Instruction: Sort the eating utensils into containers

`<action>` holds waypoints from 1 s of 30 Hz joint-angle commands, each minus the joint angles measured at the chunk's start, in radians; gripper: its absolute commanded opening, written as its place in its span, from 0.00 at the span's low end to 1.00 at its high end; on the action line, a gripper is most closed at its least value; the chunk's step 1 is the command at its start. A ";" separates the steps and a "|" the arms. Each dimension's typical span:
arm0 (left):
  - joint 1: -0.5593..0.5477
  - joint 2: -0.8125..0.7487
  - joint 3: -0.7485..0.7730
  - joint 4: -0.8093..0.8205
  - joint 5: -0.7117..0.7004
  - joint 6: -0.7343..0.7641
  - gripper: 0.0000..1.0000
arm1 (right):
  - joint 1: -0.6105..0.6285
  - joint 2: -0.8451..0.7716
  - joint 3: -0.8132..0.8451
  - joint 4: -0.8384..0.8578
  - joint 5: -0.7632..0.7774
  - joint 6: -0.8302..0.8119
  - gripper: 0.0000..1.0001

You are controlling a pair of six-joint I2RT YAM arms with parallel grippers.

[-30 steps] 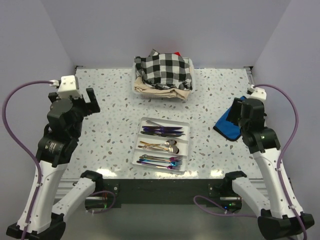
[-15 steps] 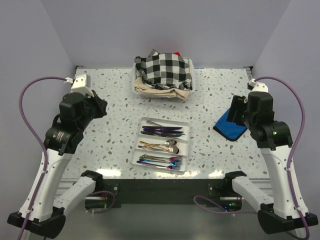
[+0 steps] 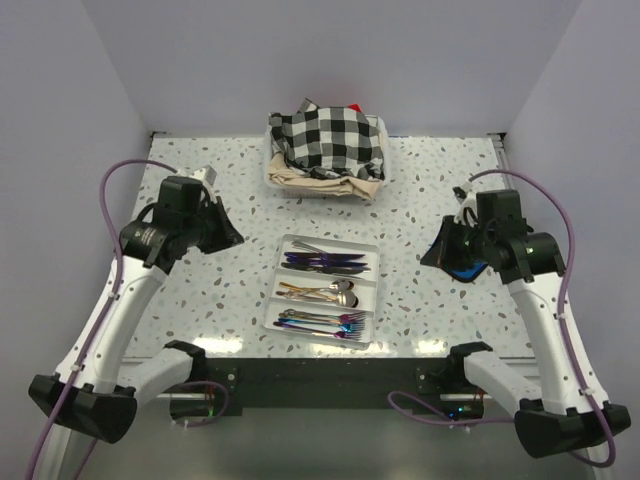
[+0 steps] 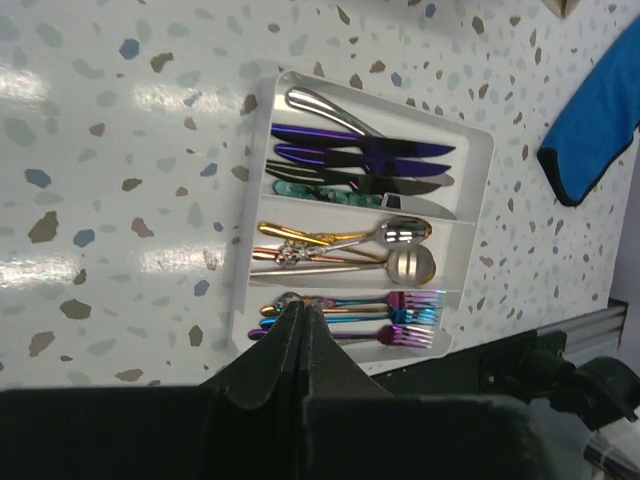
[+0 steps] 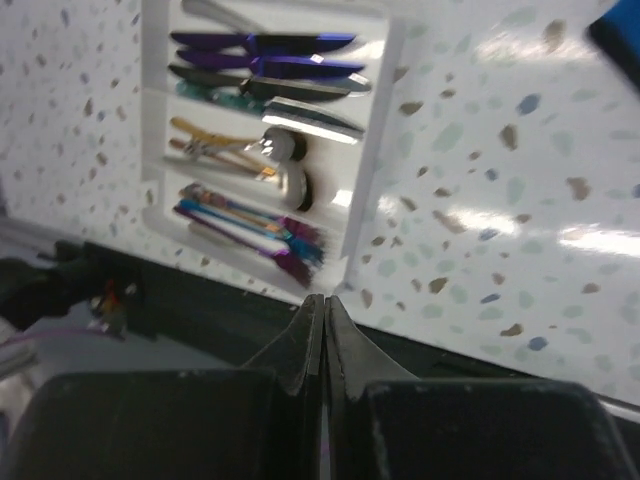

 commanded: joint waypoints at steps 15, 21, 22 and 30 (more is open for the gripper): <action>-0.006 0.030 -0.262 0.334 0.722 -0.229 0.02 | 0.016 0.039 -0.298 0.331 -0.626 0.231 0.00; -0.006 0.024 -0.269 0.340 0.720 -0.232 0.40 | 0.016 0.042 -0.310 0.345 -0.623 0.231 0.62; -0.006 0.024 -0.272 0.342 0.720 -0.237 0.47 | 0.017 0.041 -0.310 0.344 -0.623 0.228 0.78; -0.006 0.024 -0.280 0.346 0.720 -0.238 0.34 | 0.017 0.053 -0.319 0.350 -0.637 0.214 0.47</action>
